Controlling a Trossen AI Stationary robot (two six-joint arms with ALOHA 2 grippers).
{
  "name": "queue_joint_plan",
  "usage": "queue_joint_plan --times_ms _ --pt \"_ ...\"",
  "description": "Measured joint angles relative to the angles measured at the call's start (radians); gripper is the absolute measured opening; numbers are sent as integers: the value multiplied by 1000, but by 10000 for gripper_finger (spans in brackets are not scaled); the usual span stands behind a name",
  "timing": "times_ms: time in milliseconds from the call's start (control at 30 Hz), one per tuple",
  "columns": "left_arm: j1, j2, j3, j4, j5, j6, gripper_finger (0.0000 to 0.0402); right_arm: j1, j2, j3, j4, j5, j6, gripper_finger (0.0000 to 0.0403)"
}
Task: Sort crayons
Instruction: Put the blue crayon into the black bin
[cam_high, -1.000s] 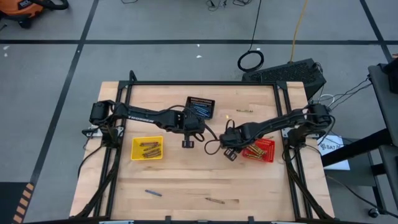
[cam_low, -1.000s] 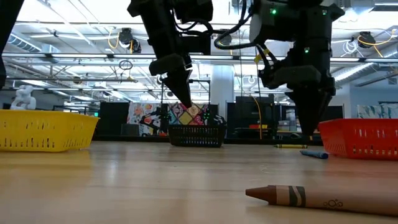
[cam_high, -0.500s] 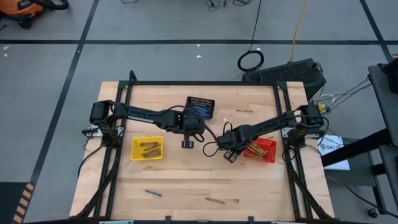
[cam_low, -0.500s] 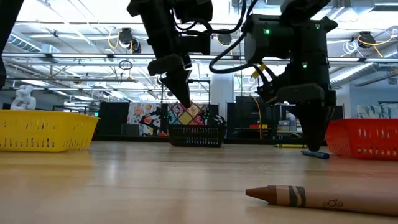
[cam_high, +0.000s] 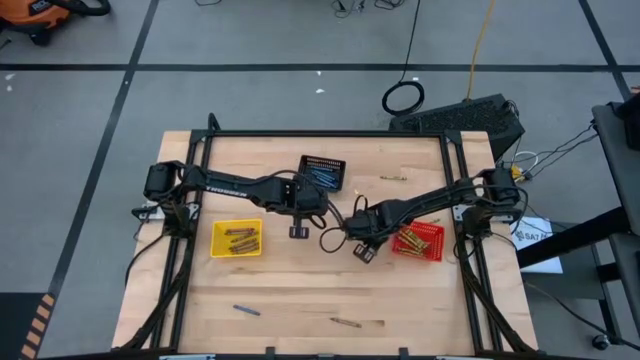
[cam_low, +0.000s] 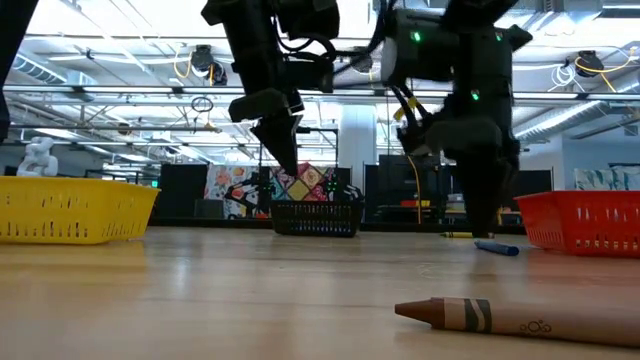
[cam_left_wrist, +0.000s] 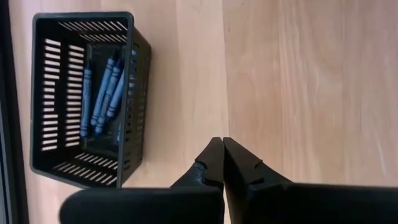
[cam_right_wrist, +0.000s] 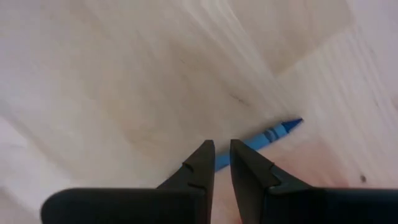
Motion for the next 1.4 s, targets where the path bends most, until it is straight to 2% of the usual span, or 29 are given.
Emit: queue_joint_plan --times_ms 233,433,567,767,900,1100,1400 --pt "1 0 1 3 0 0 1 0 0 76 -94 4 4 36" --pt "1 0 1 -17 0 0 1 -2 -1 79 -139 8 119 36" --pt "0 0 1 -31 0 6 1 -4 -1 79 -142 47 185 36" --pt "0 0 0 -71 0 5 1 -18 -2 68 -141 56 212 36" --pt "0 0 0 -91 0 0 1 -23 -2 54 -141 56 192 31" --pt "0 0 0 -111 0 -2 1 -33 -2 53 -141 56 133 4" --pt "0 0 0 -111 0 -3 1 -48 -2 53 -141 53 -34 1"
